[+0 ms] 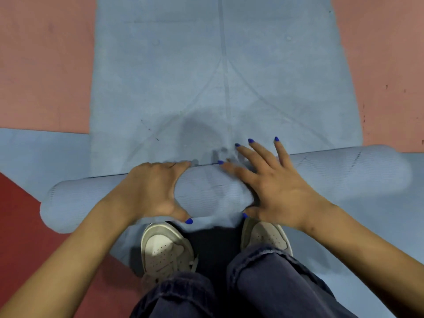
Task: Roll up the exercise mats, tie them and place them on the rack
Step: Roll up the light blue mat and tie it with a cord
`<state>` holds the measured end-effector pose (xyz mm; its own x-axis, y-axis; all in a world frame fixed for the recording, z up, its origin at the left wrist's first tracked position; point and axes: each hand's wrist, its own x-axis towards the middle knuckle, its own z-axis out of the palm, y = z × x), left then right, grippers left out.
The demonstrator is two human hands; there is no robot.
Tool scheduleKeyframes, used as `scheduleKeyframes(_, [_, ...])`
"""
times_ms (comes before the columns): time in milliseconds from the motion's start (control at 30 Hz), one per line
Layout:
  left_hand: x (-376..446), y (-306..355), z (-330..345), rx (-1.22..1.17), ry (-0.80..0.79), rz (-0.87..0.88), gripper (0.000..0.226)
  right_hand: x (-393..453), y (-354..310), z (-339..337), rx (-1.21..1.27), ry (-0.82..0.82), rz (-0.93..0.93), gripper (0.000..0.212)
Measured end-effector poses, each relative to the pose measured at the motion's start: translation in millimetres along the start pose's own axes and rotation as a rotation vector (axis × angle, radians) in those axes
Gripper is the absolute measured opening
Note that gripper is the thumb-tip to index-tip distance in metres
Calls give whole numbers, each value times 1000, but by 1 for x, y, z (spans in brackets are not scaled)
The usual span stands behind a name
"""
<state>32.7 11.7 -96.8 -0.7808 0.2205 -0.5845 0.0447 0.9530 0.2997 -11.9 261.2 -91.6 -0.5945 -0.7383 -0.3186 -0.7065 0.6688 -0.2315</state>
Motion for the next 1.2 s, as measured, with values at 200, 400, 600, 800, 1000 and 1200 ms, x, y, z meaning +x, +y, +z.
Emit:
scheduleKeyframes(200, [15, -3, -9, -120, -211, -101, 136, -40, -3, 20, 221, 232, 197, 62])
scheduleKeyframes(400, [10, -14, -8, -103, -117, -63, 134, -24, 16, 13, 75, -10, 217, 75])
scheduleKeyframes(600, [-10, -8, 0, -41, 304, 58, 82, 9, 34, -18, 147, -279, 246, 104])
scheduleKeyframes(800, [-11, 21, 18, -160, 475, -47, 80, 31, 46, -38, 168, -395, 233, 119])
scheduleKeyframes(1000, [-10, 33, 29, 148, 682, -170, 76, 64, 58, -46, 193, -303, 316, 109])
scheduleKeyframes(1200, [-10, 48, 44, 200, 715, -131, 72, 74, 61, -50, 104, -212, 352, 99])
